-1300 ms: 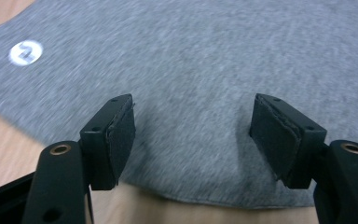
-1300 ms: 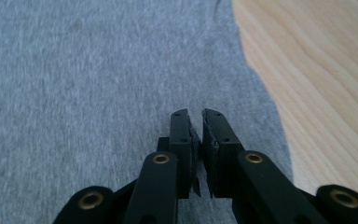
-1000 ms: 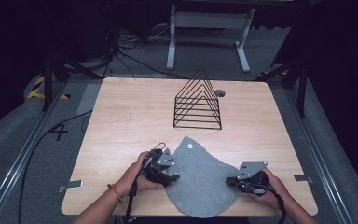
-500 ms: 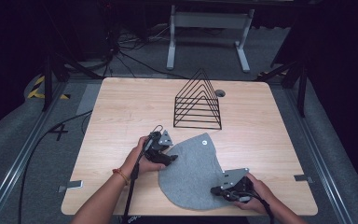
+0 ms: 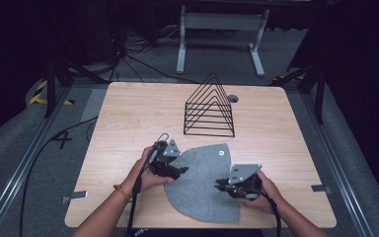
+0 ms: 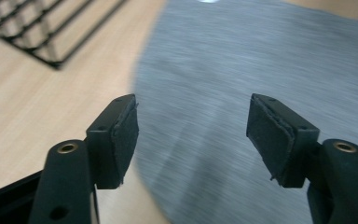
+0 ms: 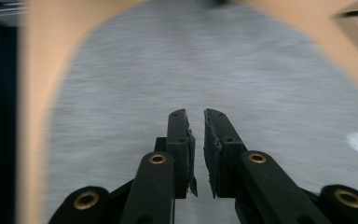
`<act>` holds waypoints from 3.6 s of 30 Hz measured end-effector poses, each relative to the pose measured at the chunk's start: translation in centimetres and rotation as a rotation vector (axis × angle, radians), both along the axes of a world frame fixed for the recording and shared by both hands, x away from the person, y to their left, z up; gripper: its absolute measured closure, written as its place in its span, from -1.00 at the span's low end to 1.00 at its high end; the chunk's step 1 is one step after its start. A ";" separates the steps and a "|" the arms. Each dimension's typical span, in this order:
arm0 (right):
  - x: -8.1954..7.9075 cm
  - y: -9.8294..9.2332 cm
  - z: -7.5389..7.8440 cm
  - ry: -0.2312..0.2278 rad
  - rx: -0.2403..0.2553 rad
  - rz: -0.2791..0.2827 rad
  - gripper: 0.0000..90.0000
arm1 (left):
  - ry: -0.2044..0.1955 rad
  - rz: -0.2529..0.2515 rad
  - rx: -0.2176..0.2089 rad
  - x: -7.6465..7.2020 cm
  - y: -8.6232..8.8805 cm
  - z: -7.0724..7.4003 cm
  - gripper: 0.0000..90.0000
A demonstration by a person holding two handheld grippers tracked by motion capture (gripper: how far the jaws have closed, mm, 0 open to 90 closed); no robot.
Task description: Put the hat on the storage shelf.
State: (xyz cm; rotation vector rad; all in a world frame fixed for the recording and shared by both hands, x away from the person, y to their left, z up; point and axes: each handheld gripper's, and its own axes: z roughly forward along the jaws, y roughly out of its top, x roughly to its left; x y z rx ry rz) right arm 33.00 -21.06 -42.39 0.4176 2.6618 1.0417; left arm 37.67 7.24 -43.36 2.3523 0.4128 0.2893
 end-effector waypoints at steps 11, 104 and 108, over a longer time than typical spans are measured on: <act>7.9 -1.2 -0.4 -0.025 -0.030 -0.169 0.98 | 0.101 -0.208 -0.022 -5.7 -4.6 -2.3 -0.14; 6.9 -3.5 2.1 0.071 0.136 -0.264 0.90 | 0.040 0.140 -0.105 3.6 2.0 2.6 0.87; 6.4 -4.5 3.7 0.039 0.171 -0.274 0.90 | 0.008 0.109 -0.133 3.8 1.4 4.6 0.88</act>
